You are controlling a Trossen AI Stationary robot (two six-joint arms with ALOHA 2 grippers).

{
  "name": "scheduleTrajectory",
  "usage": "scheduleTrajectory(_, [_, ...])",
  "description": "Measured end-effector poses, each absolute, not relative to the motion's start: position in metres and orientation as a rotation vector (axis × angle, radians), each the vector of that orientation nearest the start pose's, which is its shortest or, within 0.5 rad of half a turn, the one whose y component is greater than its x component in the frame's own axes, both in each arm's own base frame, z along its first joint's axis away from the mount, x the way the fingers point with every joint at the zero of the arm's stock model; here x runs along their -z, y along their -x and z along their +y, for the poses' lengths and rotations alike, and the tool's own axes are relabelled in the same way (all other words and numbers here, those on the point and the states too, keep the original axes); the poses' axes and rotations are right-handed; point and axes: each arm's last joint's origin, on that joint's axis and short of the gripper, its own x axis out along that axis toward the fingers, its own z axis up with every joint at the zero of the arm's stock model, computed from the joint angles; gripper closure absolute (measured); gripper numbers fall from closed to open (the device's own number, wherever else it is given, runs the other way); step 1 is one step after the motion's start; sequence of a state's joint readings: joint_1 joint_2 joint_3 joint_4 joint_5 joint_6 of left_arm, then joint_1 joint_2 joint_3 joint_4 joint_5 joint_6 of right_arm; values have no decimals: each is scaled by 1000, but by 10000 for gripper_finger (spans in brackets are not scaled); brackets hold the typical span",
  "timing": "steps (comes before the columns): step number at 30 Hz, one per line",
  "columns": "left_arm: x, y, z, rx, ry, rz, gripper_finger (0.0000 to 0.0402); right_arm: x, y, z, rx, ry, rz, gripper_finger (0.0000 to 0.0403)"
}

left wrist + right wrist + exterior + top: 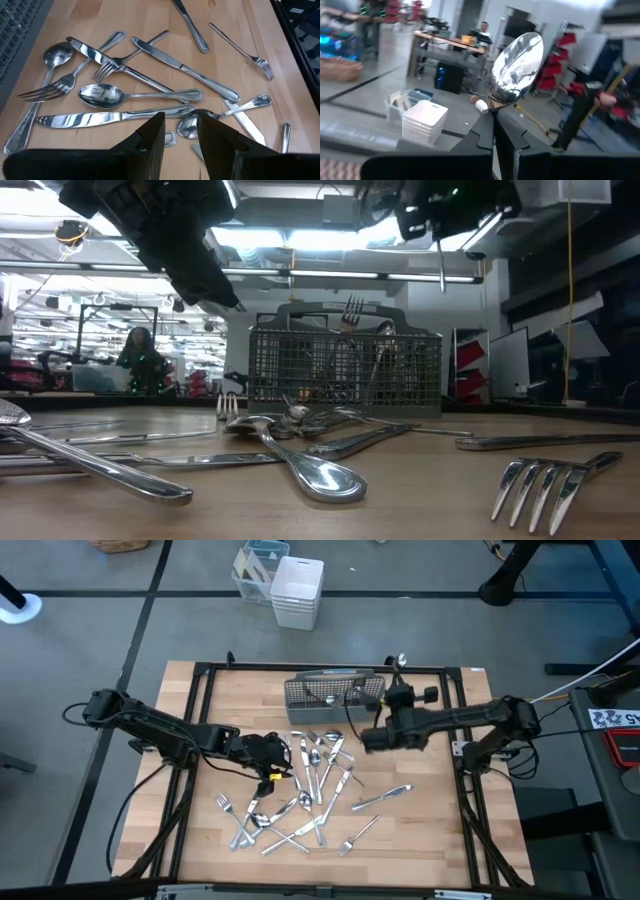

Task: Sort silverware
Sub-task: Put the spoon into the silverware rack

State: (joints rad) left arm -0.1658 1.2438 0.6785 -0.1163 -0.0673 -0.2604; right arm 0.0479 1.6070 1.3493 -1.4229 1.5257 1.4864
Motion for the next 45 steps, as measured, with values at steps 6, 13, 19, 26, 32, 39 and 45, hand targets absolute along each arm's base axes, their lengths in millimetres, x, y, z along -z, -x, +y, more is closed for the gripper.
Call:
scheduleTrajectory(6, [-212,-246,-39,5,169,685,295,-282,-282,-32,1578,29,93,399])
scheduleTrajectory(13, [-212,-246,-39,4,164,684,295,-279,-282,-30,1570,70,131,400])
scheduleTrajectory(19, [-212,-246,-39,0,162,684,295,-277,-287,-14,1474,172,346,400])
scheduleTrajectory(26, [-212,-246,-39,0,163,684,295,-269,-301,2,1166,139,744,400])
scheduleTrajectory(32, [-212,-246,-39,0,163,685,295,-283,-328,-3,866,176,739,400])
scheduleTrajectory(39, [-211,-246,-39,-2,167,690,295,-316,-331,-33,659,173,614,399])
scheduleTrajectory(45, [-211,-246,-39,-1,162,693,295,-334,-299,-53,783,153,533,398])
